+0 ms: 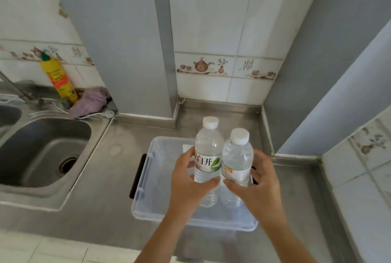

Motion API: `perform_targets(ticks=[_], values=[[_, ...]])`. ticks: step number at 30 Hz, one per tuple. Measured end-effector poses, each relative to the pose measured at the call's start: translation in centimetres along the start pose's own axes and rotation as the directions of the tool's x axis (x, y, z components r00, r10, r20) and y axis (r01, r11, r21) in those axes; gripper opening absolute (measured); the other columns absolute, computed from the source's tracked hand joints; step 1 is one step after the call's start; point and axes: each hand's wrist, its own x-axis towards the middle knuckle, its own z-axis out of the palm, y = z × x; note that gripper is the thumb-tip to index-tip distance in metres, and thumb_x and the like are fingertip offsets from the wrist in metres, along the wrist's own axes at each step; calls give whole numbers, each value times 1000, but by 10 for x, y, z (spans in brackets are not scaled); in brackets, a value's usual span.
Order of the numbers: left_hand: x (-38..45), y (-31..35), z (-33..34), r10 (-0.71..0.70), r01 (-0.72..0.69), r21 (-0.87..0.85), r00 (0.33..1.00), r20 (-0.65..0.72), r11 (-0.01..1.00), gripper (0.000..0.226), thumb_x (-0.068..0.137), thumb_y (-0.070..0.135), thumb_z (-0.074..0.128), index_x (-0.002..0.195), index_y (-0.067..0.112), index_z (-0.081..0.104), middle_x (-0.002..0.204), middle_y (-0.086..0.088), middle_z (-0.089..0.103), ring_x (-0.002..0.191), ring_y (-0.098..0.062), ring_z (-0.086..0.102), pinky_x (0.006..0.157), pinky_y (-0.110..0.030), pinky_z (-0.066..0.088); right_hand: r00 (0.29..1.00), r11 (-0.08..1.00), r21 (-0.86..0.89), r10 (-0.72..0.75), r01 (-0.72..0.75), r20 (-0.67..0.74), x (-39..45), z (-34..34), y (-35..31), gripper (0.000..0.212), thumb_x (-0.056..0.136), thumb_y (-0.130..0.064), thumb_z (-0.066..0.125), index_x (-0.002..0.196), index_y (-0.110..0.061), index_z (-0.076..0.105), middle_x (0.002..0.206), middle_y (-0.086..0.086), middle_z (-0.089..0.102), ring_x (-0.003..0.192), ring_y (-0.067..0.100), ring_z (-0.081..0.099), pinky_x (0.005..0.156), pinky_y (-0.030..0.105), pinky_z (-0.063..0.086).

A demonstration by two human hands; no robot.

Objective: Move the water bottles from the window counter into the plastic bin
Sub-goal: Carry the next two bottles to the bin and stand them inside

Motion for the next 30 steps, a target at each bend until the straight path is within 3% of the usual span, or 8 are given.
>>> perform_targets(ticks=[4,7,10,17,23,26,28,30], values=[[10,-20,8,-20,19,26,999,33,999,81,55,17,95,114,47,49,115,21,61,105,3,60,87,-24,55,998,998,-35,40,-42,-41,0,10,17,78,55,-3,90,119,-26,51,111,-21,64,107,5,62,88,24,52],[16,-28,16,-6,5,19,999,38,1000,82,54,15,96,114,40,46,116,17,59,106,4,59,84,-20,55,994,994,-95,46,-55,-95,-1,14,24,75,55,-3,90,108,-36,49,105,-31,60,103,-3,60,83,15,49],[19,-33,22,16,-18,26,997,71,999,81,54,15,96,112,38,43,116,18,55,107,9,55,85,-14,51,986,988,-114,84,-101,-144,1,15,33,76,53,-4,91,105,-40,48,104,-30,62,101,-3,60,79,13,50],[22,-53,22,-42,31,80,989,138,996,83,50,11,95,106,38,41,113,14,52,104,9,52,84,-11,49,971,971,-134,177,-199,-159,0,20,47,72,58,-9,90,116,-26,52,104,-21,60,102,13,61,74,4,46],[25,-57,20,-74,55,102,980,184,993,80,50,7,93,103,35,40,110,15,50,103,6,52,79,-3,43,983,964,-220,120,-148,-136,-2,23,45,71,66,-10,86,121,-31,47,106,-30,53,98,3,56,71,-5,40],[27,-63,19,-83,54,138,974,212,989,79,47,14,93,103,36,41,109,11,54,102,-9,57,79,-13,47,988,962,-248,82,-112,-129,-5,25,44,72,70,-14,84,127,-32,44,108,-37,49,93,-7,56,72,-3,40],[28,-66,17,-80,47,144,970,230,988,78,46,21,91,105,36,42,111,9,56,103,-11,58,83,-23,51,987,958,-266,67,-104,-144,-8,25,42,73,71,-18,83,132,-30,44,112,-34,51,97,-6,55,74,-3,40],[27,-64,15,-64,31,139,970,236,990,75,46,30,89,106,36,43,112,8,56,105,-10,58,86,-26,51,988,948,-308,41,-86,-150,-11,25,38,73,73,-22,82,131,-39,42,116,-30,52,101,-6,55,77,-2,39]])
